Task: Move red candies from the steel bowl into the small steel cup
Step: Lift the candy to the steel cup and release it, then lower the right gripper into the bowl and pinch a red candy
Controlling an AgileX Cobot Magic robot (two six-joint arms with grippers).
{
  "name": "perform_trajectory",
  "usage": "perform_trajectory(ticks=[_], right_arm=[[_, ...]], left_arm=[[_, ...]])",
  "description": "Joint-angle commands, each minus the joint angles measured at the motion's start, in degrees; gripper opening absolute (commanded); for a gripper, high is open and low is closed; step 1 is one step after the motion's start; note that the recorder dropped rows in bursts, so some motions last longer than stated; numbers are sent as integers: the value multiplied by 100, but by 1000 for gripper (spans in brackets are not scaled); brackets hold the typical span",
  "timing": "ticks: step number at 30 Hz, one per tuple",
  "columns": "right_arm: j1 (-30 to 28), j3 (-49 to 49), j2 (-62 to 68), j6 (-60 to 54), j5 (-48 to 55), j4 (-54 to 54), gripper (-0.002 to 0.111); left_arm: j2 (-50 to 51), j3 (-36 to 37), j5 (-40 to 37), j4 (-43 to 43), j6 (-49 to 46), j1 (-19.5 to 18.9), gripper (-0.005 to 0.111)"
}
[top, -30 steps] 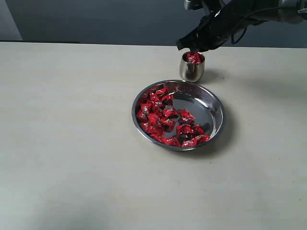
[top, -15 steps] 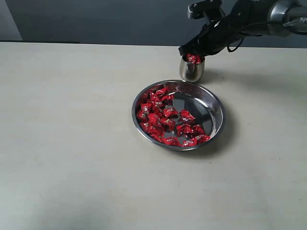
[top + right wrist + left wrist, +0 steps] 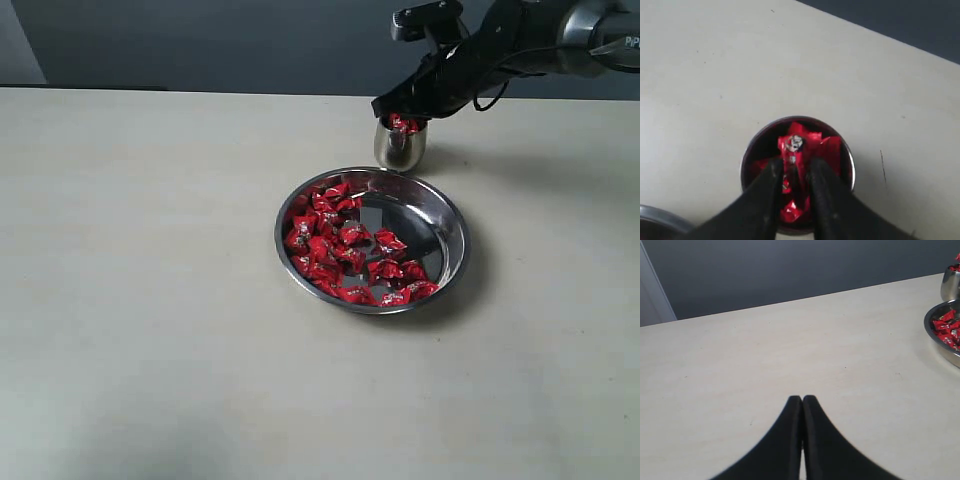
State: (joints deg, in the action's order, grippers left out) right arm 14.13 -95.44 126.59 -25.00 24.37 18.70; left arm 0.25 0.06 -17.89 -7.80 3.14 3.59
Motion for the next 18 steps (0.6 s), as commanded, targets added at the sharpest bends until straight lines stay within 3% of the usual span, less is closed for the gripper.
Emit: perform_trajectory(ticks=[1,18], right_arm=[[-36,-47,-14,44,-15,21,27],[-36,-97,-363,66,-128,21,27]], left_arm=[[-25,-6,20,2,32,60,0],[-25,-6,20,2,32,60,0]])
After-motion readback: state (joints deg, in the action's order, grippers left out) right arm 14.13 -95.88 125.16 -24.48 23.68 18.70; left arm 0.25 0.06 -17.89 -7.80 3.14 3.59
